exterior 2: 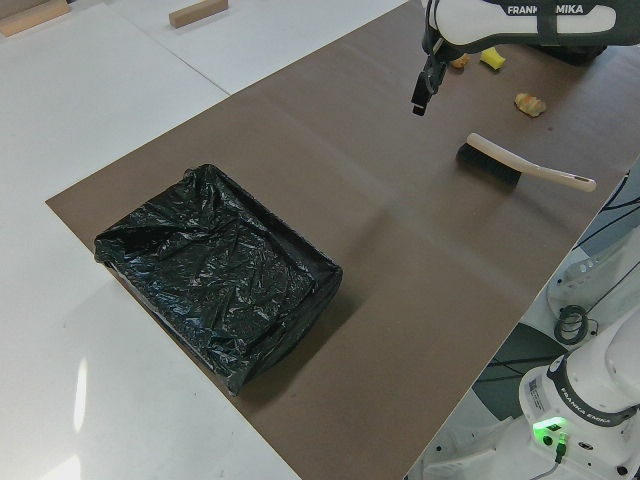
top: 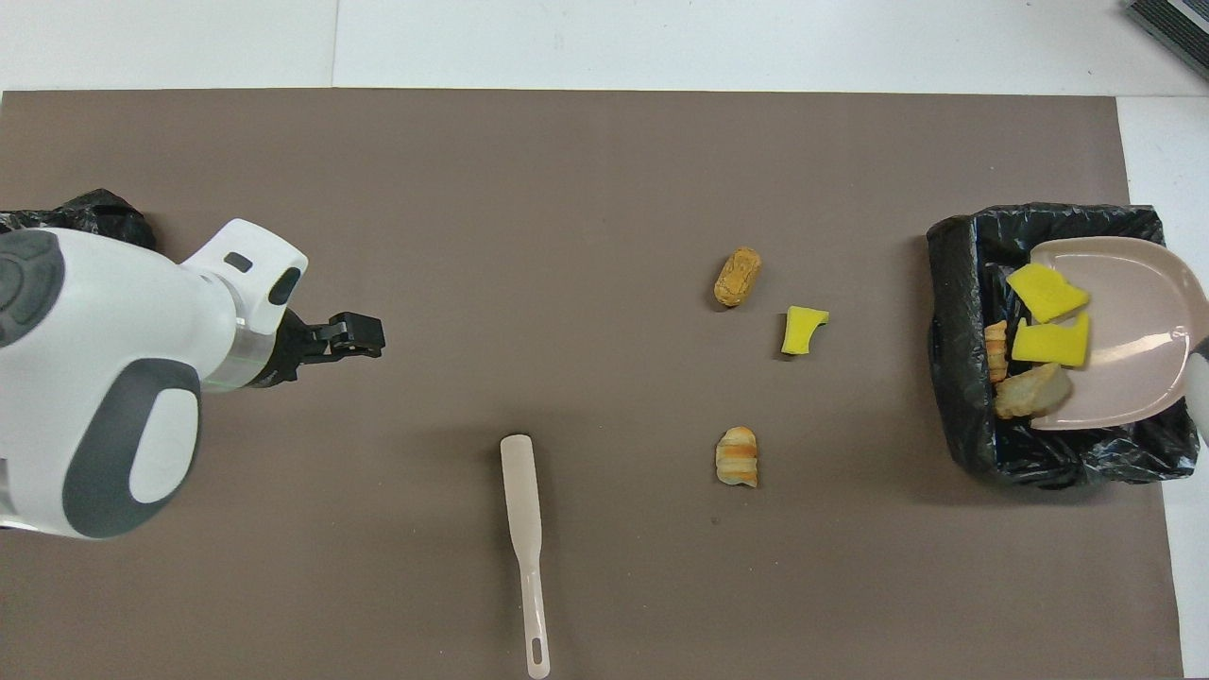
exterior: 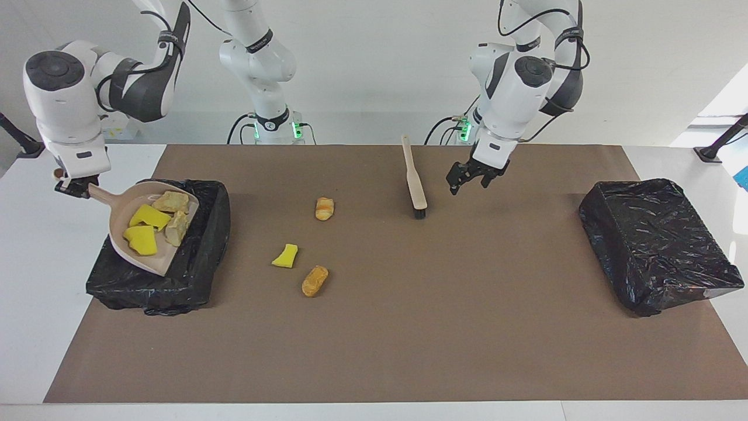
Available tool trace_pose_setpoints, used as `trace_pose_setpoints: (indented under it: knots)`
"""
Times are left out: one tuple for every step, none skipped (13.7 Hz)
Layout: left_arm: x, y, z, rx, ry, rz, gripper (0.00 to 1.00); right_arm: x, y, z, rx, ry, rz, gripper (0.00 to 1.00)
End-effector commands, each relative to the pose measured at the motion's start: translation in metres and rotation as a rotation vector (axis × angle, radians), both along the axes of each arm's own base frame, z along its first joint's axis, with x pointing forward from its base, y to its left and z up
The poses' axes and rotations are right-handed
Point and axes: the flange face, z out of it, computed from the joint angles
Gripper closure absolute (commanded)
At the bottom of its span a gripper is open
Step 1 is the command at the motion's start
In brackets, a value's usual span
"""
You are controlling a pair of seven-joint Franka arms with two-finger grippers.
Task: Sweep and dump trash in bin
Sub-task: 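Tip the dustpan into the bin with the right gripper while the left gripper withdraws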
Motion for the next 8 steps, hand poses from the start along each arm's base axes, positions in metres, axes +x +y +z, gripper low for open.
trace_pose_setpoints:
  knots:
    - [0.018,0.045,0.018,0.013,0.017,-0.052,0.00,-0.007,0.023,0.018,-0.064,-0.010,-0.032,1.00]
    - [0.018,0.054,0.024,0.014,0.014,-0.088,0.00,-0.007,0.031,0.020,-0.071,-0.005,-0.026,1.00]
    - [0.016,0.059,0.028,0.023,0.018,-0.116,0.00,-0.010,0.033,0.024,-0.072,-0.009,-0.025,1.00]
    - [0.016,0.071,0.033,0.054,0.030,-0.128,0.00,-0.011,0.032,0.027,-0.075,-0.009,-0.025,1.00]
    - [0.015,0.081,0.039,0.067,0.045,-0.146,0.00,-0.012,0.027,0.028,-0.079,-0.003,-0.027,1.00]
    - [0.013,0.085,0.052,0.065,0.048,-0.192,0.00,-0.015,0.021,0.032,-0.091,0.006,-0.017,1.00]
    - [0.012,0.092,0.060,0.065,0.061,-0.207,0.00,-0.016,0.018,0.035,-0.096,0.010,-0.010,1.00]
    - [0.011,0.098,0.067,0.068,0.067,-0.207,0.00,-0.019,0.016,0.044,-0.098,0.004,-0.001,1.00]
